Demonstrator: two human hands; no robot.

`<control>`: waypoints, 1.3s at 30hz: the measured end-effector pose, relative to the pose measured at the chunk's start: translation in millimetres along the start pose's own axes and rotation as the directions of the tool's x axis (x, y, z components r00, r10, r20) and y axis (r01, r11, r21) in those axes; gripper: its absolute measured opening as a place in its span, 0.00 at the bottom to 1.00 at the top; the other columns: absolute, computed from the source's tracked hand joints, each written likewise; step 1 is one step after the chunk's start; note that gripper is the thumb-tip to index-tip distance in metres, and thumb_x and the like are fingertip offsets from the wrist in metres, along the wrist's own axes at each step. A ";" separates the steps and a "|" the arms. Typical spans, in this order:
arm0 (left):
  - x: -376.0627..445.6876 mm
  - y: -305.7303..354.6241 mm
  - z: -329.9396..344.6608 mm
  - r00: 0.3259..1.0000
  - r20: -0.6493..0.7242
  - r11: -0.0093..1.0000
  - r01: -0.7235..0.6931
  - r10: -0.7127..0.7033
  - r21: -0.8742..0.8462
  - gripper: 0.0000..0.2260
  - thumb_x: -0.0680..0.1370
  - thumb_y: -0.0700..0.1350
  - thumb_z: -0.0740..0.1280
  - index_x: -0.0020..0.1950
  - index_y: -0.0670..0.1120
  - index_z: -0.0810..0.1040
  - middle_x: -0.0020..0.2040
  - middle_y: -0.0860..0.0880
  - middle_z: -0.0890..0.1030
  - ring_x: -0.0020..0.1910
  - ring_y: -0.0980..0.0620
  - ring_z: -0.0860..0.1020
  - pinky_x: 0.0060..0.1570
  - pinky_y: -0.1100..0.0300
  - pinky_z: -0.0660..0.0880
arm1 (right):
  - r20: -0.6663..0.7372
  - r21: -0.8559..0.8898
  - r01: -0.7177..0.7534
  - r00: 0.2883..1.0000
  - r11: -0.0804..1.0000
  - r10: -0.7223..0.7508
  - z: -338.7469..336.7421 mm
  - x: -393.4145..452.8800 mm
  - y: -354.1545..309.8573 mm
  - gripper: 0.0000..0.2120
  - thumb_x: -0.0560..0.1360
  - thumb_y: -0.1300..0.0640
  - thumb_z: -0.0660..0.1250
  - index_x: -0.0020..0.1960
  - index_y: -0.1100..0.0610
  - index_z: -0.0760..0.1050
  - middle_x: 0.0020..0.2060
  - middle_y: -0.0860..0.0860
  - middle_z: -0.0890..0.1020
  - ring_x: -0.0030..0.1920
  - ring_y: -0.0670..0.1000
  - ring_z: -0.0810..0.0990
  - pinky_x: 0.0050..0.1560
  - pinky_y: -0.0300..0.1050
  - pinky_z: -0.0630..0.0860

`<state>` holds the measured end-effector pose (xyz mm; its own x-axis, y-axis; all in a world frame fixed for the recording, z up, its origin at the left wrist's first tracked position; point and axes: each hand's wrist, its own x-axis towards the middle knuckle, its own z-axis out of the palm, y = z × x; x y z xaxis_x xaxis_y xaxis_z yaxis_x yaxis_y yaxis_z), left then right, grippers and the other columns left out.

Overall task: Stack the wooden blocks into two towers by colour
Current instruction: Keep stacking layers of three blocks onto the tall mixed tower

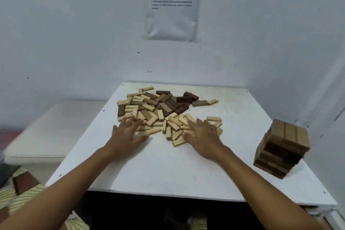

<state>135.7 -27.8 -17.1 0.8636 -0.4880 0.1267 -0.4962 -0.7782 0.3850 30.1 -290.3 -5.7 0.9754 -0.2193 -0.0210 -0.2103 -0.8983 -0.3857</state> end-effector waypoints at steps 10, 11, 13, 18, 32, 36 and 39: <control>36.6 2.3 9.1 0.991 -0.102 0.995 -0.087 0.082 -0.041 0.37 0.71 0.71 0.43 0.73 0.54 0.67 0.78 0.50 0.60 0.78 0.46 0.49 0.73 0.40 0.42 | -0.096 0.118 0.054 0.995 0.992 -0.042 -2.9 53.4 -6.2 0.27 0.81 0.39 0.50 0.76 0.49 0.62 0.77 0.53 0.58 0.77 0.54 0.54 0.76 0.59 0.41; 42.7 4.2 7.7 0.981 -0.165 0.993 -0.107 0.097 -0.053 0.34 0.73 0.69 0.46 0.71 0.53 0.70 0.76 0.50 0.64 0.78 0.47 0.53 0.73 0.39 0.44 | -0.137 0.156 0.041 0.990 0.987 -0.020 -8.0 58.7 -6.4 0.25 0.81 0.40 0.52 0.74 0.50 0.66 0.76 0.53 0.61 0.76 0.52 0.57 0.76 0.59 0.42; 59.8 10.6 4.6 0.969 -0.220 0.985 -0.138 0.112 -0.106 0.30 0.74 0.67 0.49 0.66 0.52 0.75 0.72 0.53 0.69 0.76 0.48 0.57 0.73 0.38 0.46 | -0.187 0.222 0.014 0.982 0.975 0.029 -18.9 71.1 -7.0 0.24 0.80 0.40 0.56 0.70 0.51 0.71 0.73 0.51 0.69 0.73 0.52 0.64 0.75 0.60 0.49; 105.7 47.3 -1.9 0.967 -0.151 0.968 -0.223 0.204 -0.116 0.25 0.76 0.65 0.57 0.65 0.51 0.76 0.69 0.52 0.72 0.72 0.51 0.63 0.72 0.41 0.56 | -0.290 0.309 -0.027 0.949 0.951 0.122 -37.6 108.3 -5.8 0.17 0.78 0.50 0.64 0.65 0.53 0.76 0.57 0.51 0.82 0.54 0.52 0.79 0.55 0.48 0.74; 178.9 97.3 32.6 0.970 -0.146 0.981 -0.191 0.192 0.022 0.11 0.79 0.49 0.66 0.57 0.48 0.82 0.46 0.48 0.83 0.46 0.48 0.80 0.40 0.58 0.71 | -0.181 0.031 -0.122 0.975 0.992 0.126 -15.8 159.3 23.2 0.24 0.81 0.54 0.56 0.76 0.49 0.62 0.58 0.54 0.79 0.62 0.57 0.74 0.67 0.58 0.65; 170.6 92.1 28.5 0.972 -0.177 0.986 -0.162 0.154 -0.033 0.10 0.78 0.46 0.68 0.58 0.47 0.82 0.47 0.48 0.82 0.49 0.48 0.78 0.47 0.56 0.73 | -0.255 -0.010 -0.147 0.957 0.989 0.140 -16.2 145.9 22.9 0.22 0.79 0.55 0.64 0.72 0.48 0.68 0.52 0.54 0.83 0.56 0.57 0.77 0.58 0.53 0.72; 159.9 84.1 24.2 0.975 -0.186 0.987 -0.140 0.124 -0.077 0.11 0.77 0.46 0.70 0.58 0.48 0.83 0.46 0.49 0.80 0.48 0.50 0.77 0.50 0.54 0.74 | -0.303 0.012 -0.139 0.943 0.990 0.136 -15.6 135.8 22.7 0.20 0.77 0.54 0.67 0.69 0.50 0.73 0.52 0.53 0.84 0.55 0.56 0.78 0.58 0.52 0.72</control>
<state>229.9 -180.8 13.3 0.7967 -0.4985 0.3418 -0.6043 -0.6692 0.4324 156.8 -346.4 -2.9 0.8714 -0.4445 0.2073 -0.3431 -0.8545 -0.3901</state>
